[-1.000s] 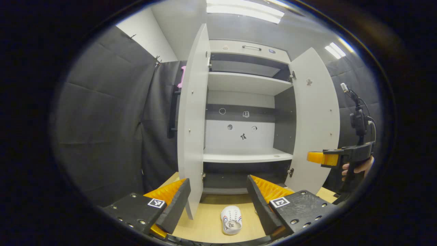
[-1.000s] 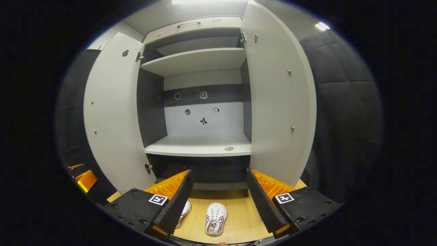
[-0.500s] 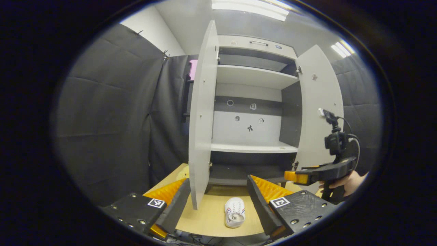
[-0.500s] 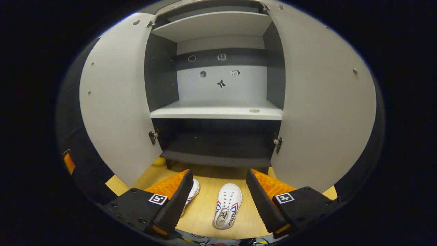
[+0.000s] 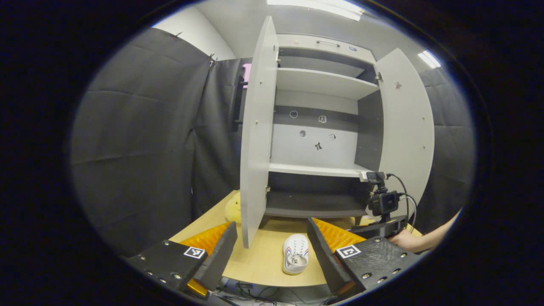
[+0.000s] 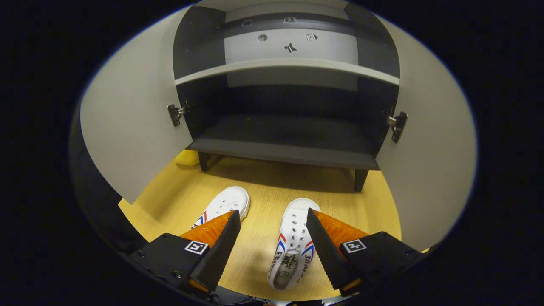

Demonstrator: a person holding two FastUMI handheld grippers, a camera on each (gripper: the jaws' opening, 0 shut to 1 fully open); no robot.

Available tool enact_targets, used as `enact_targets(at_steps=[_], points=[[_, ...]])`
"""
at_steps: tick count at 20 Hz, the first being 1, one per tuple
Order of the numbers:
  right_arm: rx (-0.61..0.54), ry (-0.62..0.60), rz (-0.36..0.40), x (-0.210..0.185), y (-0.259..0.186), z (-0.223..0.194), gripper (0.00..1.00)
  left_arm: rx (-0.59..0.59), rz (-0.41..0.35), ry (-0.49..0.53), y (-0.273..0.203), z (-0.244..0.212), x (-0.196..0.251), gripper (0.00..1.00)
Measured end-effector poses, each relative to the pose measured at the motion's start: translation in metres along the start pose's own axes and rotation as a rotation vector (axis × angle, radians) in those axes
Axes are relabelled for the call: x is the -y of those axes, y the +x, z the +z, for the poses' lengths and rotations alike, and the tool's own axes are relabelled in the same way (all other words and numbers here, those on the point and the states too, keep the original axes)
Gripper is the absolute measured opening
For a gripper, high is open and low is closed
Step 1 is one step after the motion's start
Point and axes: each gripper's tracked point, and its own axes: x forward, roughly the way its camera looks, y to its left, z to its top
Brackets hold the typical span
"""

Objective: Grab one shoe with the right hand and put it into the shoe cabinet, grab the other shoe with the left hand and put it into the shoe cabinet; then close the right door with the right hand and the left door with the left hand.

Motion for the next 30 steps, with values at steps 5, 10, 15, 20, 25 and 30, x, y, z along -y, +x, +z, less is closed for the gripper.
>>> enact_targets(at_steps=[5, 10, 15, 20, 25, 30], points=[[-0.14, -0.004, -0.024, 0.008, 0.037, -0.05, 0.99, -0.042, 0.028, -0.011, 0.003, -0.013, -0.002, 0.95], [-0.202, -0.05, -0.041, 0.013, 0.054, -0.077, 0.89, -0.039, 0.037, -0.004, 0.004, -0.01, -0.001, 0.94], [-0.236, -0.15, -0.13, 0.024, 0.061, -0.084, 0.4, -0.024, 0.035, 0.0, 0.004, -0.004, 0.006, 0.96], [-0.268, -0.188, -0.167, 0.025, 0.059, -0.082, 0.16, -0.017, 0.024, 0.008, -0.005, -0.002, 0.009, 0.96], [-0.284, -0.144, -0.116, 0.031, 0.043, -0.082, 0.02, 0.0, 0.024, 0.024, -0.019, 0.001, 0.006, 0.94], [-0.214, -0.049, -0.094, 0.035, 0.004, -0.064, 0.02, 0.013, 0.012, 0.048, -0.029, 0.001, 0.004, 0.95]])
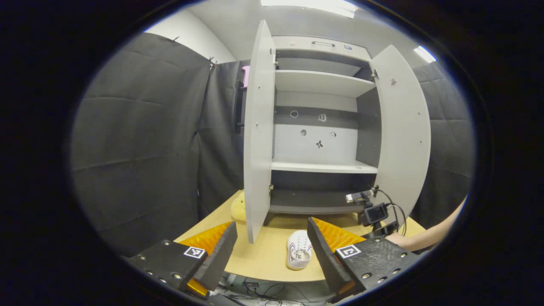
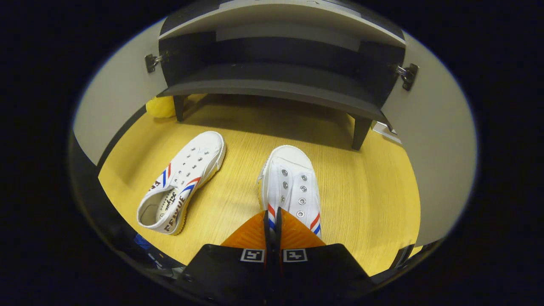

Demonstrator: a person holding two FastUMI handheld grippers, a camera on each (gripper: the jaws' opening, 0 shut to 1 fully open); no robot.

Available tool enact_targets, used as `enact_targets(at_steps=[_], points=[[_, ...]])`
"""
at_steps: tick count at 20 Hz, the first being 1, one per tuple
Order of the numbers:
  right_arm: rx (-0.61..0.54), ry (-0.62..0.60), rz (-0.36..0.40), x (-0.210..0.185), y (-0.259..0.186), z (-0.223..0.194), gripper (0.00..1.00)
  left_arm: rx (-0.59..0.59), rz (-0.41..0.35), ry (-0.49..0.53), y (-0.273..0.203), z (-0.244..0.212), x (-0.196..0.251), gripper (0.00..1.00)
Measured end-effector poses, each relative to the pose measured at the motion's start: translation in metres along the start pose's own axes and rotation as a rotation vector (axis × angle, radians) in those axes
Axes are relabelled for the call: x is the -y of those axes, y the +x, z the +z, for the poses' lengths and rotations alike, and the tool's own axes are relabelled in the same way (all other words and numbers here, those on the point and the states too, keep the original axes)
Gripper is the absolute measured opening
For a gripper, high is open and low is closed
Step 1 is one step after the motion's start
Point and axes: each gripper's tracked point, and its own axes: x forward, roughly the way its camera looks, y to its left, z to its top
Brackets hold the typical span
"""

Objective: Grab one shoe with the right hand and put it into the shoe cabinet, grab the other shoe with the left hand and put it into the shoe cabinet; then close the right door with the right hand and the left door with the left hand.

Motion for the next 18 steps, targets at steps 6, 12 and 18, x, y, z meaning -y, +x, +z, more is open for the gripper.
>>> enact_targets(at_steps=[6, 12, 18], points=[[0.171, 0.013, 0.006, 0.003, -0.078, 0.034, 0.02, 0.022, -0.065, 0.043, 0.006, 0.0, 0.007, 0.94], [0.372, 0.084, 0.021, 0.004, -0.147, 0.105, 0.02, 0.024, -0.156, 0.054, 0.016, 0.006, 0.031, 0.94], [0.575, 0.108, 0.064, 0.006, -0.2, 0.212, 0.02, 0.036, -0.19, 0.086, 0.041, 0.019, 0.049, 0.96]])
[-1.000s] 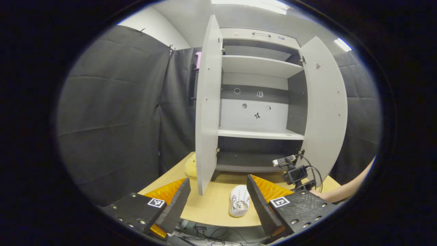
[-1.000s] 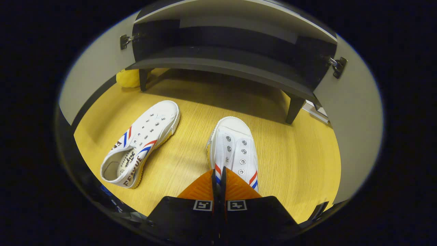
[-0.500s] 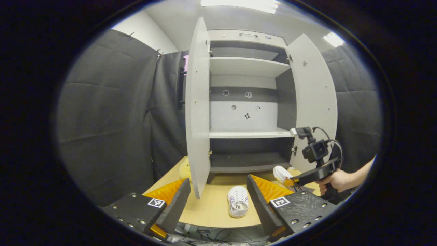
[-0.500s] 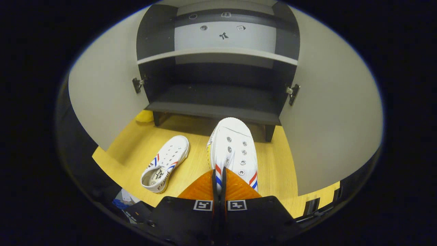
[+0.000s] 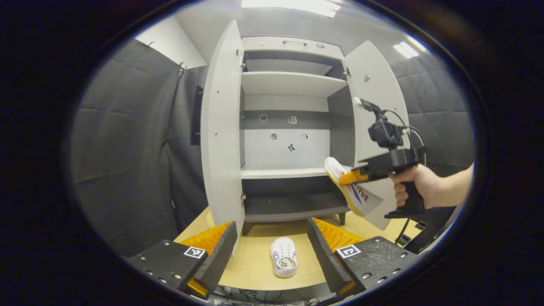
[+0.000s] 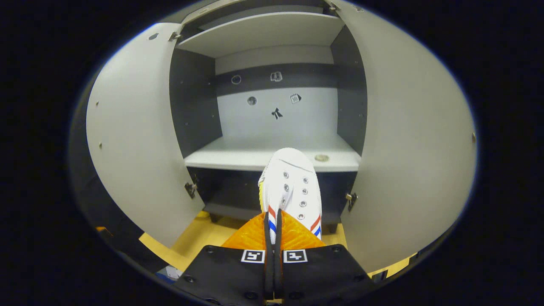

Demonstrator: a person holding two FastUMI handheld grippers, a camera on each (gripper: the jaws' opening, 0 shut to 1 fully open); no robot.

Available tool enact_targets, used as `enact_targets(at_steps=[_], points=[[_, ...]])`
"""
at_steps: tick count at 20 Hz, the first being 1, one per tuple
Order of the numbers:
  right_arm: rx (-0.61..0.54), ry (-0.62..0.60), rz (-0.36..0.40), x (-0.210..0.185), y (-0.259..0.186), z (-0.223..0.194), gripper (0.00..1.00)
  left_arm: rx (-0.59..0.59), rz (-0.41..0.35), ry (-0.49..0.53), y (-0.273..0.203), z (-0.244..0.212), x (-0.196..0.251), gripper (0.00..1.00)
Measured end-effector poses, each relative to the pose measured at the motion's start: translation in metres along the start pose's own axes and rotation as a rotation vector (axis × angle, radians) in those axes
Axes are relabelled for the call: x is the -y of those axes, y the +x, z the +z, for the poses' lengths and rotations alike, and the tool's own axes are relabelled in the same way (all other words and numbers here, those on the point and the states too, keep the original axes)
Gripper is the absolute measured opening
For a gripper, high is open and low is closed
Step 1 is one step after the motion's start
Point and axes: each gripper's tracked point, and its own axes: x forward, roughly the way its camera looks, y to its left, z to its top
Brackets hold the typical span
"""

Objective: Grab one shoe with the right hand and put it into the shoe cabinet, grab the other shoe with the left hand and put it into the shoe cabinet; then close the right door with the right hand and the left door with the left hand.

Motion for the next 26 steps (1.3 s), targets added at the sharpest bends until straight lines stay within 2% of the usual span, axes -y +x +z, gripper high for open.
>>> enact_targets(at_steps=[3, 6, 14, 19, 26], points=[[0.093, 0.002, 0.007, 0.002, 0.022, 0.056, 0.02, 0.009, 0.0, 0.037, 0.018, 0.013, 0.0, 0.96], [0.162, 0.016, 0.009, 0.006, 0.049, 0.102, 0.0, 0.031, -0.003, 0.024, 0.035, 0.025, 0.001, 0.94], [0.247, 0.055, -0.039, 0.037, 0.133, 0.173, 0.02, 0.05, 0.058, 0.055, 0.083, 0.046, 0.011, 0.94], [0.229, 0.083, -0.062, 0.052, 0.187, 0.181, 0.01, 0.035, 0.09, 0.045, 0.102, 0.051, 0.017, 0.96], [0.167, 0.124, -0.036, 0.049, 0.235, 0.166, 0.0, -0.016, 0.203, 0.035, 0.111, 0.045, 0.003, 0.94]])
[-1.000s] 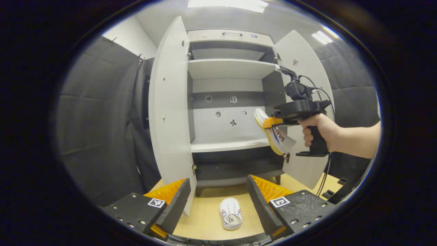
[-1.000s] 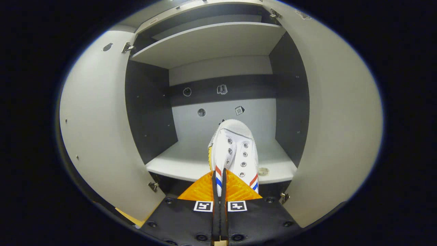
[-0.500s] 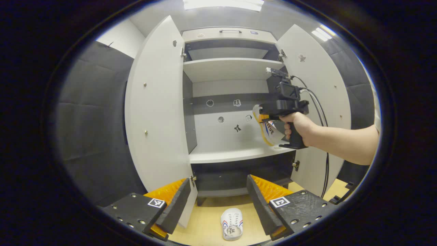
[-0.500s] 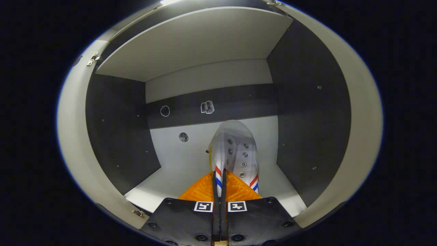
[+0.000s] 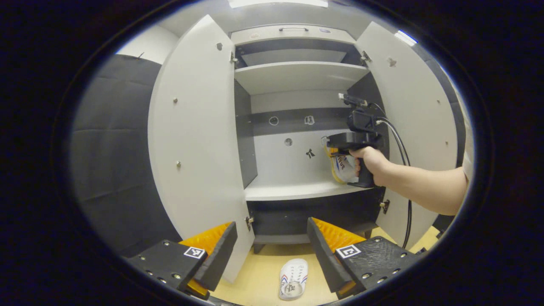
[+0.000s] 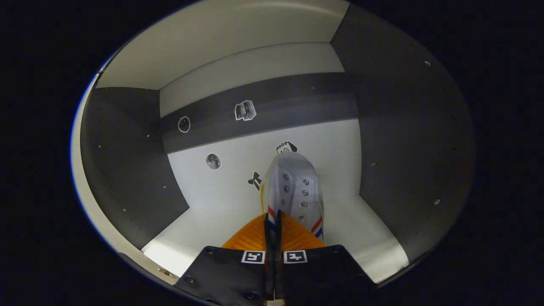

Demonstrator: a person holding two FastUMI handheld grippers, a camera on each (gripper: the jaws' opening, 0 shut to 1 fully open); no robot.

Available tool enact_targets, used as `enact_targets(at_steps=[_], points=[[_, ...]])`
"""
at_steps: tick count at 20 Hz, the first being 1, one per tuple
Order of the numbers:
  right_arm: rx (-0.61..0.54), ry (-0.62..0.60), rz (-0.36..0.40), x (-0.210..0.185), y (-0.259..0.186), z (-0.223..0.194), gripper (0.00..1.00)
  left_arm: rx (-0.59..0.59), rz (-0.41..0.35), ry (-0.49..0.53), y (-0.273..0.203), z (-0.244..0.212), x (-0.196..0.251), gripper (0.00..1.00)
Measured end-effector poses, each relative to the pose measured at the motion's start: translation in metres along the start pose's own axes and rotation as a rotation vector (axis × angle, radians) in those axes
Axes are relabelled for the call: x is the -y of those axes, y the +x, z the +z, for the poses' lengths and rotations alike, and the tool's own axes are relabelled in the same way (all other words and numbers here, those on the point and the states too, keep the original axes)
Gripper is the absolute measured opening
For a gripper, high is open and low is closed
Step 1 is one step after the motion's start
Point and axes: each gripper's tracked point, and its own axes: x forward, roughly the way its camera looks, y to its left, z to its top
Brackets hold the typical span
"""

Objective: Grab one shoe with the right hand and put it into the shoe cabinet, grab the other shoe with the left hand and put it into the shoe cabinet; then close the right door with the right hand and the left door with the left hand.

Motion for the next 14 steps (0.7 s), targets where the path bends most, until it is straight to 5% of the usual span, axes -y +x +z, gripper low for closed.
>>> enact_targets(at_steps=[7, 9, 12, 14], points=[[-0.04, 0.022, 0.032, 0.001, 0.014, -0.013, 0.09, -0.056, 0.072, -0.053, 0.001, -0.018, 0.002, 0.95], [-0.006, 0.009, 0.039, 0.004, 0.01, -0.005, 0.24, -0.054, 0.056, -0.052, 0.003, -0.018, 0.01, 0.95], [0.025, -0.006, 0.032, 0.007, -0.01, 0.002, 1.0, -0.041, 0.032, -0.04, 0.003, -0.014, 0.019, 0.96], [0.039, -0.012, 0.042, 0.002, -0.025, -0.002, 0.98, -0.045, 0.019, -0.032, 0.001, -0.018, 0.019, 0.94]])
